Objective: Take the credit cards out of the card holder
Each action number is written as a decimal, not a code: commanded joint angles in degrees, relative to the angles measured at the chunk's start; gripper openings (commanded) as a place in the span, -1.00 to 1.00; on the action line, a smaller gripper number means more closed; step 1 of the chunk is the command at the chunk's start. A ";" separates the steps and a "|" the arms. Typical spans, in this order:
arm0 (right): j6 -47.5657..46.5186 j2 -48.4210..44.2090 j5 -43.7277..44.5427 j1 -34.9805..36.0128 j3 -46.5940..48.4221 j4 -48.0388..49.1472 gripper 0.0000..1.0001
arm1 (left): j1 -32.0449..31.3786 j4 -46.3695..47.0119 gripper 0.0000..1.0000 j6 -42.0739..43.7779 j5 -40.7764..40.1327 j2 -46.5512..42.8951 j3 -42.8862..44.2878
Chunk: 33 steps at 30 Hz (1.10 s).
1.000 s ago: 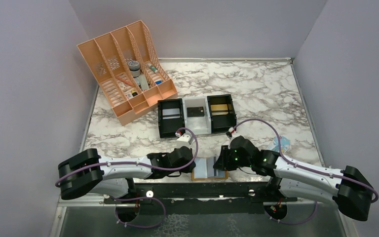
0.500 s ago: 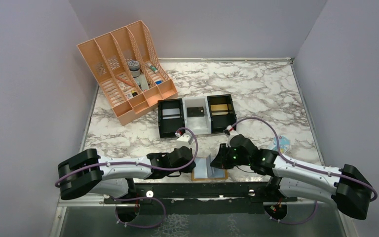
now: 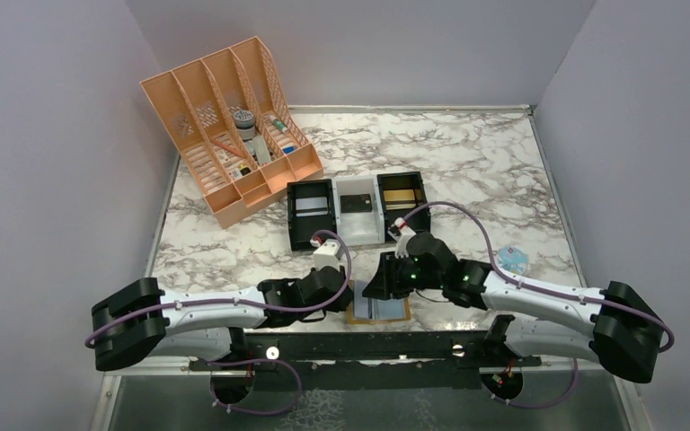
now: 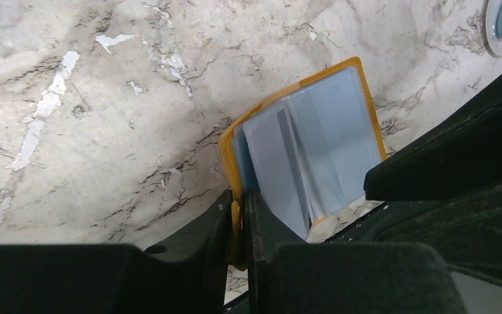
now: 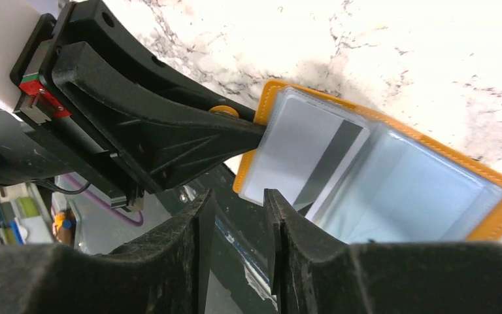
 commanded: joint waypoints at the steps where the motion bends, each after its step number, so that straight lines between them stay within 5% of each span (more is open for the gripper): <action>1: -1.81 -2.90 7.18 0.17 1.18 -3.25 -0.31 | -0.28 -3.43 -0.66 -1.15 -4.11 -2.90 -0.64; 10: 0.84 -8.00 10.24 0.22 -5.26 -2.97 -0.29 | -0.28 -9.69 -0.55 -0.84 -5.33 -3.34 1.87; 16: -0.13 -13.42 9.73 0.21 -9.49 0.96 -0.12 | -0.23 -13.12 -0.25 -1.39 -7.01 -5.31 2.39; 33: -0.23 -15.96 12.23 0.14 -9.32 1.48 0.10 | -0.19 -26.00 -0.25 -1.39 -7.16 -11.92 10.35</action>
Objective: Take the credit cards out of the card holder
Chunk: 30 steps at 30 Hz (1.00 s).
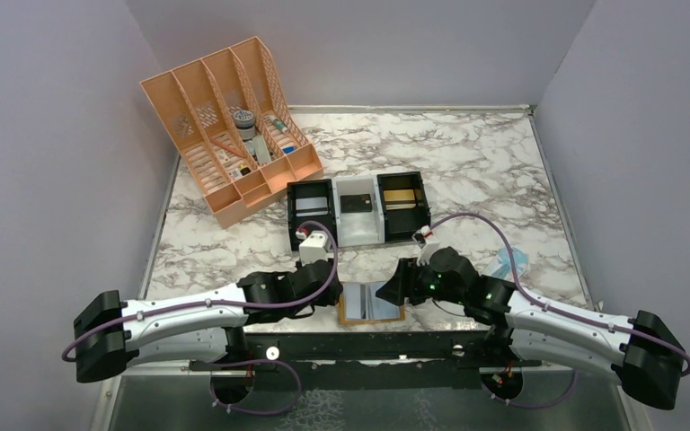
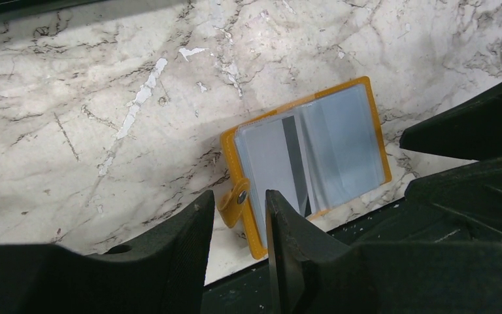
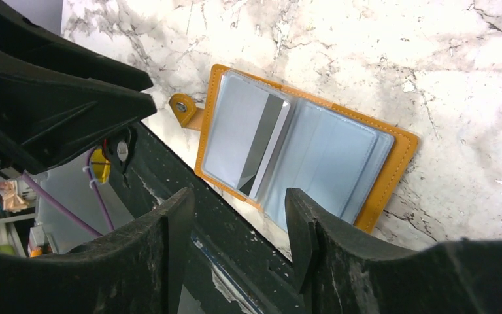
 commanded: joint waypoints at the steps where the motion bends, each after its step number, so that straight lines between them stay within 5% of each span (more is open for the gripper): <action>1: -0.78 -1.01 2.52 0.15 0.70 2.87 0.11 | -0.19 -4.62 -0.25 -0.36 -0.74 -3.62 2.96; 8: -4.11 3.73 2.25 0.18 4.35 3.86 0.24 | -0.19 -6.28 -0.25 -0.36 -2.59 -6.05 3.69; 12: -5.12 6.52 3.16 0.16 7.04 1.03 0.55 | -0.13 -6.48 -0.25 -0.36 -3.23 -8.98 3.41; 13: -4.80 6.89 3.24 0.20 7.29 0.39 0.57 | -0.10 -6.78 -0.25 27.97 -3.27 -9.61 3.39; 14: -4.46 7.11 3.00 0.18 7.31 0.18 0.58 | -0.07 -7.03 -0.25 1.89 -3.21 -10.23 3.39; 15: -3.99 7.09 2.64 0.20 7.21 0.16 0.61 | -0.04 -7.08 -0.25 -1.48 -3.23 -10.76 3.34; 25: 0.77 7.43 -2.48 0.21 3.28 5.45 0.14 | -0.10 -2.64 -0.25 0.23 -0.12 -9.86 3.34; 30: 6.54 12.10 -6.34 0.21 -0.66 16.06 -0.08 | -0.11 8.42 -0.25 2.67 6.55 -7.46 0.17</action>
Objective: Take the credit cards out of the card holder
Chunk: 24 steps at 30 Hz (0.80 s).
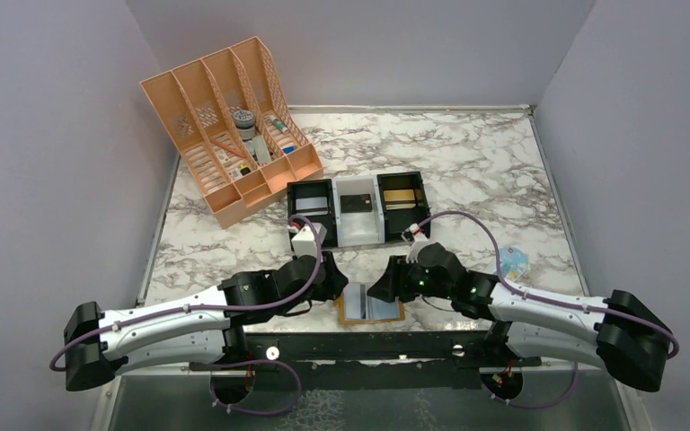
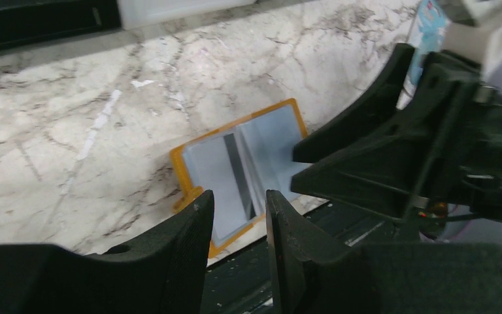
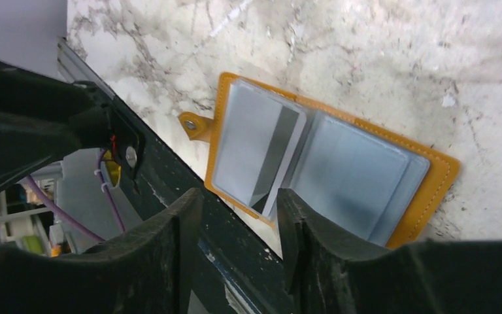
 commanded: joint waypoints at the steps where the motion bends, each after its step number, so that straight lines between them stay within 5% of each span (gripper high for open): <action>1: 6.01 4.80 -4.89 0.22 -3.53 11.95 -0.12 | -0.07 14.52 -0.25 2.48 8.34 1.95 -3.96; 7: 7.07 13.87 -7.60 0.15 -0.91 14.29 -0.26 | -0.14 24.39 -0.25 1.20 12.75 5.53 -9.79; 8: 7.24 15.01 -7.81 0.19 -0.95 15.18 -0.28 | -0.14 24.04 0.20 1.11 11.84 5.66 -10.23; 9: 7.48 15.98 -7.92 0.17 -0.83 15.86 -0.29 | -0.13 23.88 0.03 0.98 10.90 5.72 -10.68; 24: 8.65 18.82 -2.45 0.18 -2.48 16.46 -0.43 | -0.10 30.85 -0.32 -0.53 10.66 10.06 -15.17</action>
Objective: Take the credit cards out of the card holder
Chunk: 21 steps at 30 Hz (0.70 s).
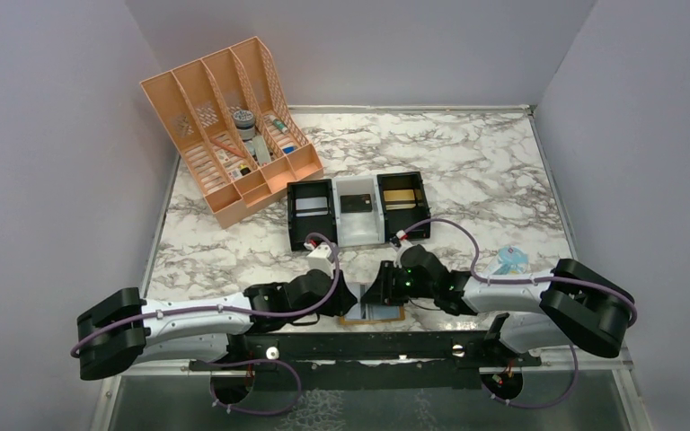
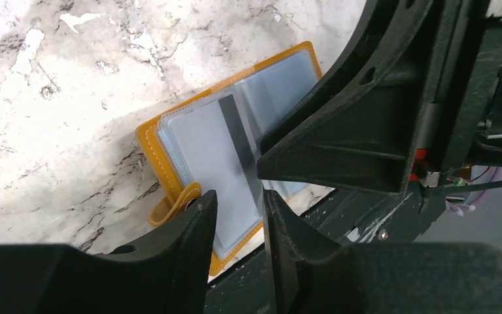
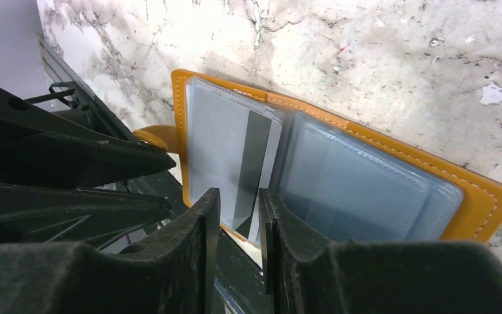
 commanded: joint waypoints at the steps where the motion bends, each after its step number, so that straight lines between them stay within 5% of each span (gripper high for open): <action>1: 0.96 0.11 3.37 0.21 -0.72 0.94 -0.44 | -0.11 4.49 -0.32 -0.72 0.38 0.84 -1.31; 7: 0.67 0.57 4.10 0.14 -1.43 0.31 -0.44 | -0.11 0.70 -0.36 -0.76 1.47 8.17 1.61; 11: 0.89 1.87 4.28 0.20 -1.65 0.48 -0.44 | -0.19 -0.17 -0.57 -3.21 1.37 12.04 1.70; 21: 2.95 2.07 5.11 0.20 -3.58 1.14 -0.44 | -0.18 -3.58 -0.59 -5.99 -1.08 10.78 -0.72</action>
